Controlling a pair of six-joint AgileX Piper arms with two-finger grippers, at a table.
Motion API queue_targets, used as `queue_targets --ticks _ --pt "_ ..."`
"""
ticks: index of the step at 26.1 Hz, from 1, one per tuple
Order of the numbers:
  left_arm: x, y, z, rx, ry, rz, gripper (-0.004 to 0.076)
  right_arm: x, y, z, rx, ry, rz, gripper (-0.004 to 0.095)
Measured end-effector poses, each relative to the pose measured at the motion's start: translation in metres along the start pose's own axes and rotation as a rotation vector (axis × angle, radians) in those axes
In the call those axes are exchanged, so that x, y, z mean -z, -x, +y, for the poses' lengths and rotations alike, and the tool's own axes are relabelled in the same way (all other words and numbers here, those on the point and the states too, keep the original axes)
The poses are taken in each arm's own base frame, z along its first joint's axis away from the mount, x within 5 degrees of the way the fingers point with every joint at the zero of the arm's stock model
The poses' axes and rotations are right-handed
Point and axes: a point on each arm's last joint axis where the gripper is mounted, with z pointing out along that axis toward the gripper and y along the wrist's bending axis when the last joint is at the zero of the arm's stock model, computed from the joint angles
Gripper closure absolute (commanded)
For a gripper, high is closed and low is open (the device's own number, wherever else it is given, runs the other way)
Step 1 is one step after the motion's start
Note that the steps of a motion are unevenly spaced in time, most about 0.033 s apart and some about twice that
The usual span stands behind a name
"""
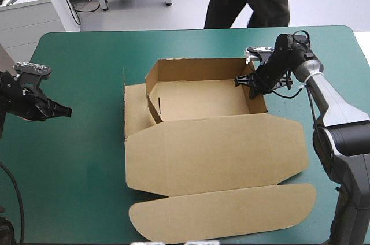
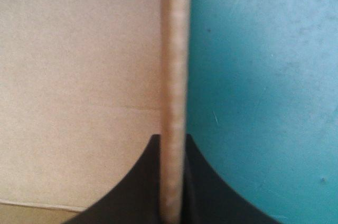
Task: Fold the box
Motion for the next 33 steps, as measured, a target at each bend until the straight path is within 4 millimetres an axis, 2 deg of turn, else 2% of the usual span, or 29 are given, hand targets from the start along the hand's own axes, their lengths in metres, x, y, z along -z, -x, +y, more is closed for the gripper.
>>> queue_targets --ticks 7,12,15,17,20,23,24,26,30,33 --pt "0.0 0.001 0.0 0.0 0.003 -0.007 0.0734 0.036 0.011 -0.011 -0.032 0.042 -0.12 0.0928" --pt "0.0 0.001 0.001 0.0 0.006 -0.016 0.0733 0.073 0.006 -0.012 -0.004 0.031 -0.203 0.0928" --pt "0.0 0.002 0.0 0.003 0.002 -0.022 0.0718 0.086 0.002 -0.011 0.012 0.029 -0.227 0.0928" --pt "0.0 0.003 0.0 0.008 -0.005 -0.03 0.0683 0.092 0.001 -0.009 0.021 0.03 -0.241 0.0928" --pt "0.0 0.004 -0.002 0.019 -0.022 -0.045 0.059 0.099 -0.002 -0.006 0.032 0.029 -0.255 0.0928" --pt "0.0 0.006 -0.005 0.036 -0.052 -0.061 0.0447 0.103 -0.003 -0.005 0.04 0.028 -0.263 0.0928" --pt "0.0 0.006 -0.005 0.041 -0.062 -0.066 0.0349 0.104 -0.004 -0.005 0.042 0.027 -0.266 0.0928" --pt "0.0 0.009 -0.008 0.064 -0.098 -0.087 0.0272 0.107 -0.004 -0.004 0.047 0.029 -0.272 0.0928" --pt "-0.009 0.02 -0.02 0.174 -0.274 -0.131 0.0267 0.117 -0.007 0.001 0.059 0.054 -0.297 0.0928" --pt "-0.023 0.03 -0.028 0.274 -0.418 -0.141 0.0267 0.125 -0.01 0.006 0.062 0.084 -0.318 0.0928"
